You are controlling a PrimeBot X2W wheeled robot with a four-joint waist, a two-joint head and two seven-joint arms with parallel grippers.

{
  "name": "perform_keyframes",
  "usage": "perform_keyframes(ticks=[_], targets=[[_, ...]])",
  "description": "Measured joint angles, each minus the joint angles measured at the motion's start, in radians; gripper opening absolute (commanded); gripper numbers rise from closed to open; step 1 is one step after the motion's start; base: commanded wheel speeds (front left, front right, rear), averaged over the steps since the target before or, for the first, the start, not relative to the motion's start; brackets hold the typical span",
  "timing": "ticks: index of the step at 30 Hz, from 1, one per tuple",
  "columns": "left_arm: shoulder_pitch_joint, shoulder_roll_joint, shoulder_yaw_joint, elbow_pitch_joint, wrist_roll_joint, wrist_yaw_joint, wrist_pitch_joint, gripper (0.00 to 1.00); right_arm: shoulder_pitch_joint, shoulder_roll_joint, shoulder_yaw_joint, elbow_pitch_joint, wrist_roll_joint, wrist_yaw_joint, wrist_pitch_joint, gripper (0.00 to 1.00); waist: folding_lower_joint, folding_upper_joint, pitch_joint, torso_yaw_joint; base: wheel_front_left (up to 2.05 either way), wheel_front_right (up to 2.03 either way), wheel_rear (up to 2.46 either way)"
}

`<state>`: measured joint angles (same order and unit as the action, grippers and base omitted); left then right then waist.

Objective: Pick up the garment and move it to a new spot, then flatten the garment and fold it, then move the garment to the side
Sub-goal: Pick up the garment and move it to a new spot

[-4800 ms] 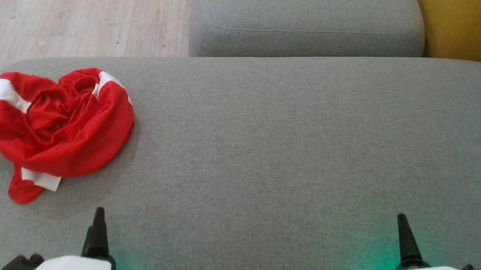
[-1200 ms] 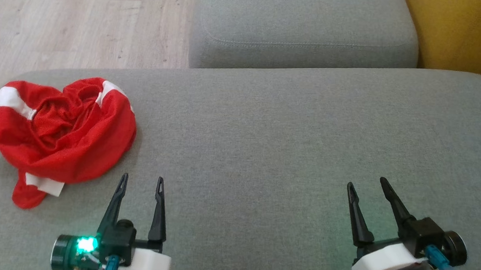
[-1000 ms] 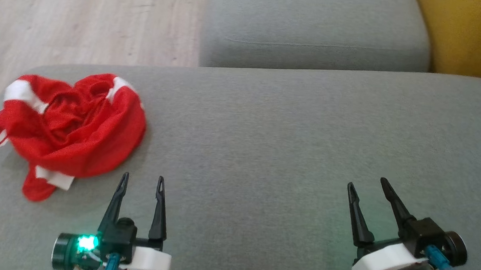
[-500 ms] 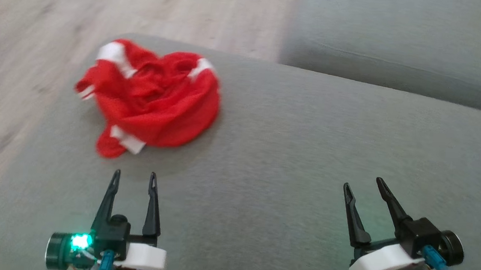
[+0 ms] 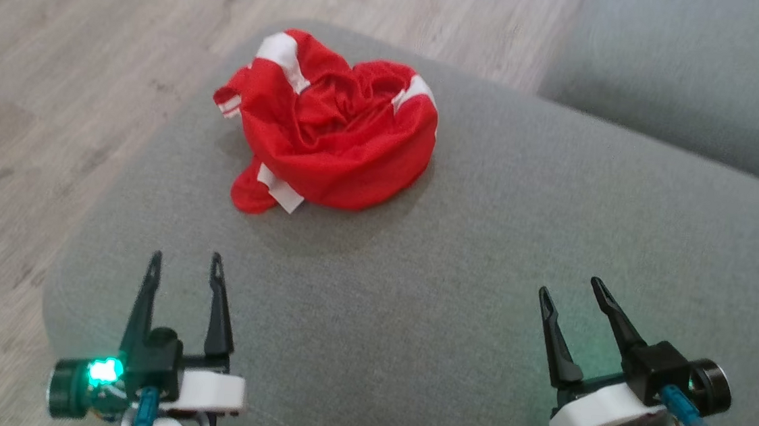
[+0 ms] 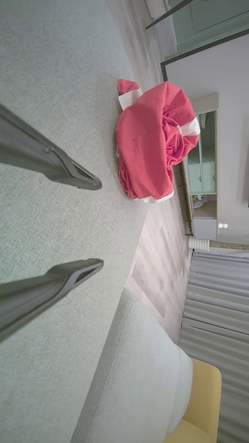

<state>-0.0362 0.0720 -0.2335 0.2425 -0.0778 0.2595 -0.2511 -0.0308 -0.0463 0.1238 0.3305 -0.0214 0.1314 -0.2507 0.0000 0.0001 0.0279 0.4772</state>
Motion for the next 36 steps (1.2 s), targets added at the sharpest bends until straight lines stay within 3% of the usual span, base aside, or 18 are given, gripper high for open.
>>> perform_keyframes(ticks=[8, 13, 22, 28, 33, 34, 35, 36], targets=[[-0.150, 0.005, 0.022, -0.085, 0.045, 0.025, -0.001, 1.00, -0.064, -0.017, -0.048, -0.044, -0.087, 0.000, 0.000, 1.00, 0.0003, 0.0000, 0.126, -0.032, 0.00, 0.00, 0.00], [-0.395, 0.023, 0.023, -0.043, 0.063, -0.024, -0.006, 1.00, -0.126, -0.088, -0.073, -0.112, -0.101, 0.000, 0.000, 1.00, 0.0004, 0.0000, 0.232, -0.057, 0.00, 0.00, 0.00], [-0.783, 0.063, 0.012, 0.358, 0.041, -0.173, 0.137, 1.00, -0.169, -0.152, -0.071, -0.193, -0.100, 0.000, 0.000, 1.00, 0.0004, -0.0001, 0.379, -0.119, 0.00, 0.00, 0.00], [-0.884, 0.071, 0.013, 0.617, 0.041, -0.171, 0.261, 1.00, -0.169, -0.182, -0.070, -0.208, -0.100, 0.000, 0.000, 1.00, 0.0003, -0.0001, 0.429, -0.150, 0.00, 0.00, 0.00], [-0.910, 0.080, 0.024, 0.761, 0.035, -0.145, 0.285, 1.00, -0.169, -0.187, -0.070, -0.227, -0.100, 0.000, -0.006, 1.00, 0.0001, -0.0001, 0.454, -0.163, 0.00, 0.00, 0.00], [-0.918, 0.081, 0.026, 0.777, 0.032, -0.145, 0.277, 0.76, -0.169, -0.187, -0.070, -0.229, -0.100, 0.000, -0.006, 1.00, 0.0001, -0.0001, 0.455, -0.164, 0.00, 0.00, 0.00], [-0.924, 0.081, 0.027, 0.788, 0.029, -0.145, 0.255, 0.00, -0.170, -0.187, -0.070, -0.230, -0.100, 0.000, -0.006, 1.00, 0.0001, -0.0001, 0.456, -0.165, 0.00, 0.00, 0.00], [-0.930, 0.081, 0.028, 0.793, 0.024, -0.145, 0.230, 0.00, -0.170, -0.187, -0.070, -0.230, -0.100, 0.000, -0.006, 1.00, 0.0001, -0.0001, 0.456, -0.165, 0.00, 0.00, 0.00]])
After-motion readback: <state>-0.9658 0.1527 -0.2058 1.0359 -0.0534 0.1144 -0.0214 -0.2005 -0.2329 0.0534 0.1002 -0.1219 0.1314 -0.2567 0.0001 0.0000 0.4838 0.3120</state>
